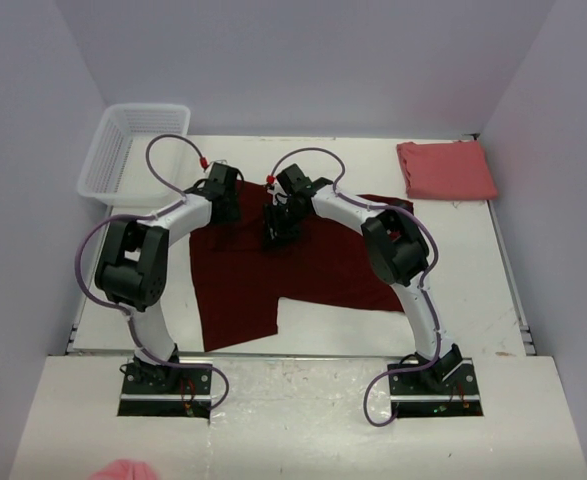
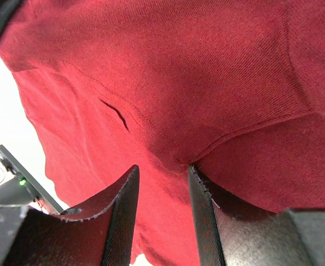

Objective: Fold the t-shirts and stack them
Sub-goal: Fold the flattened tshirt in 1/3 of the way

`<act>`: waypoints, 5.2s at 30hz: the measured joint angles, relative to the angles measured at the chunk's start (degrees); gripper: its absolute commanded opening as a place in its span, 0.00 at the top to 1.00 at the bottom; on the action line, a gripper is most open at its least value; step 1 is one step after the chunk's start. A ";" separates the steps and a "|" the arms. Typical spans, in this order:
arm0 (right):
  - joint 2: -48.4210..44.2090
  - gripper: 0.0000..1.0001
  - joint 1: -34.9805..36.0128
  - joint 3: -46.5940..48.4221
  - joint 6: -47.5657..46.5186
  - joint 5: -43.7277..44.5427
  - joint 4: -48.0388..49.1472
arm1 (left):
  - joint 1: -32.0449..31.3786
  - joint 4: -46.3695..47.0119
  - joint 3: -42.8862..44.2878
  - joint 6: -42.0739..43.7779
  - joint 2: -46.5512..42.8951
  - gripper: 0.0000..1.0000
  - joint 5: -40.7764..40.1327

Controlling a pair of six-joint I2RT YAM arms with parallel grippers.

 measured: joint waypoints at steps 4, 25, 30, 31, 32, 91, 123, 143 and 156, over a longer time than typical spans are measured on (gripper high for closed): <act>-0.07 0.58 0.02 -0.09 0.00 0.09 0.00 | 0.04 0.26 0.13 0.15 1.88 0.48 0.94; -1.92 1.00 0.00 -3.74 0.26 3.08 0.63 | 1.18 1.38 0.09 0.46 3.19 0.48 2.21; -6.05 1.00 0.02 -7.30 0.26 3.93 0.72 | 1.73 1.42 0.09 0.66 3.72 0.48 2.21; -6.80 1.00 0.02 -7.67 0.26 4.13 0.74 | 1.77 1.42 0.09 0.76 3.85 0.48 2.21; -7.52 1.00 0.00 -8.00 0.26 4.26 0.87 | 1.79 1.42 0.07 0.85 4.00 0.48 2.23; -35.67 1.00 -9.97 -23.28 -3.89 20.02 -4.00 | 1.14 5.66 18.86 9.46 15.34 1.00 9.97; -21.22 0.73 -30.12 -15.37 -2.84 24.04 -10.67 | 12.66 8.07 24.61 11.32 23.54 1.00 16.13; -19.82 0.55 -32.63 -15.85 -3.02 24.15 -10.25 | 5.22 8.85 18.88 11.93 12.07 0.42 19.32; -50.29 0.93 -37.44 -22.51 1.64 33.11 -7.13 | -21.18 10.78 23.12 14.36 7.41 0.58 15.74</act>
